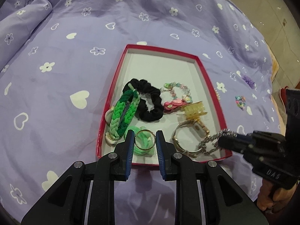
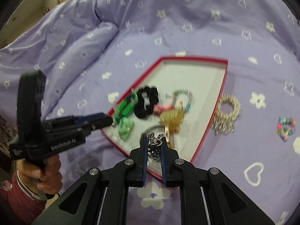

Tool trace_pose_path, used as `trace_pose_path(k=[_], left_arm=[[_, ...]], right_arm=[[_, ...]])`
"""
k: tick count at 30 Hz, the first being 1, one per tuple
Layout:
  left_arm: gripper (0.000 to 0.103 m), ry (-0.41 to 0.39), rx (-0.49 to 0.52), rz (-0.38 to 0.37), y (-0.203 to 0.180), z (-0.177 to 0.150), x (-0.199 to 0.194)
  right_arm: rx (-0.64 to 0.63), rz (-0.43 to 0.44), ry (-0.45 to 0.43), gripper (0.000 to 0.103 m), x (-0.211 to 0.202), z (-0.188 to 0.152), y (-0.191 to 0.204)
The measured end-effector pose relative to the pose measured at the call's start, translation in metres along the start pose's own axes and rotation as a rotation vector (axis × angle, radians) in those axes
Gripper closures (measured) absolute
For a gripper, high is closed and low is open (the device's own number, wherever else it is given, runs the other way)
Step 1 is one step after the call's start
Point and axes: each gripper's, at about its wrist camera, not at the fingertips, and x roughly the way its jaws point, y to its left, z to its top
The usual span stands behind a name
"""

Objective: Organize jewelry
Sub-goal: 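Carry the gold ring with the left tool while the right tool carries the silver chain to the tray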

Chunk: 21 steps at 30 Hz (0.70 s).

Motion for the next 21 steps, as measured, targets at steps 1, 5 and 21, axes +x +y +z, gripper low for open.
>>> trace_pose_path(k=[1, 5, 21], left_arm=[[0.082, 0.006, -0.001, 0.000, 0.001, -0.001, 0.003], [0.082, 0.030, -0.003, 0.005, 0.005, -0.004, 0.014], [0.082, 0.096, 0.001, 0.020, 0.009, -0.006, 0.038]], right_arm=[[0.006, 0.000, 0.017, 0.092, 0.005, -0.002, -0.001], [0.016, -0.013, 0.071, 0.092, 0.021, -0.008, -0.005], [0.010, -0.024, 0.096, 0.090, 0.036, 0.000, -0.009]])
